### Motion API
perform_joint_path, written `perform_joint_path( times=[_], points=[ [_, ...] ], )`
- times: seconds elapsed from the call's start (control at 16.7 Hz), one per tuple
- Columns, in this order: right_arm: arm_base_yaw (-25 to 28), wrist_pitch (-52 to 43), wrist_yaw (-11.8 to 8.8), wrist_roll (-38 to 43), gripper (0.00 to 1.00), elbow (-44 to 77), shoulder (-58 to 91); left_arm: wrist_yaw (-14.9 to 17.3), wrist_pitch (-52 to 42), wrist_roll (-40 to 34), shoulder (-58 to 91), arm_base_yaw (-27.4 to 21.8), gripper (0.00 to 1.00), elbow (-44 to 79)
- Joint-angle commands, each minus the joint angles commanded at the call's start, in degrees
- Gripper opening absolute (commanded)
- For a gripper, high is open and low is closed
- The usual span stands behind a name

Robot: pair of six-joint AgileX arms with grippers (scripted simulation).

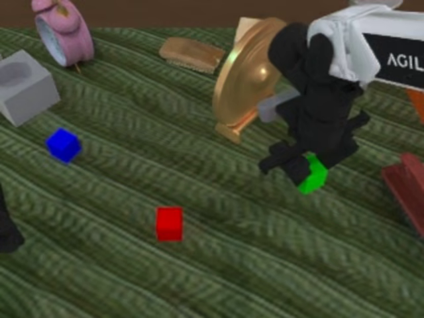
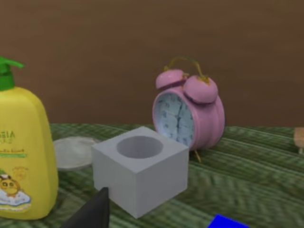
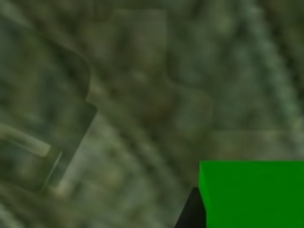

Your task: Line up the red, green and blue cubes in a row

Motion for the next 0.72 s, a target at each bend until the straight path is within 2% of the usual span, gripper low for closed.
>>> perform_joint_path(
  times=[0.48, 0.72],
  points=[
    [0.2, -3.0, 0.0, 0.8, 0.0, 2.3, -1.1, 0.0, 0.0, 0.0, 0.0, 0.0, 1.0, 0.0],
    [3.8, -4.9, 0.2, 9.5, 0.0, 5.4, 0.5, 0.0, 0.0, 0.0, 0.0, 0.0, 1.0, 0.0]
  ],
)
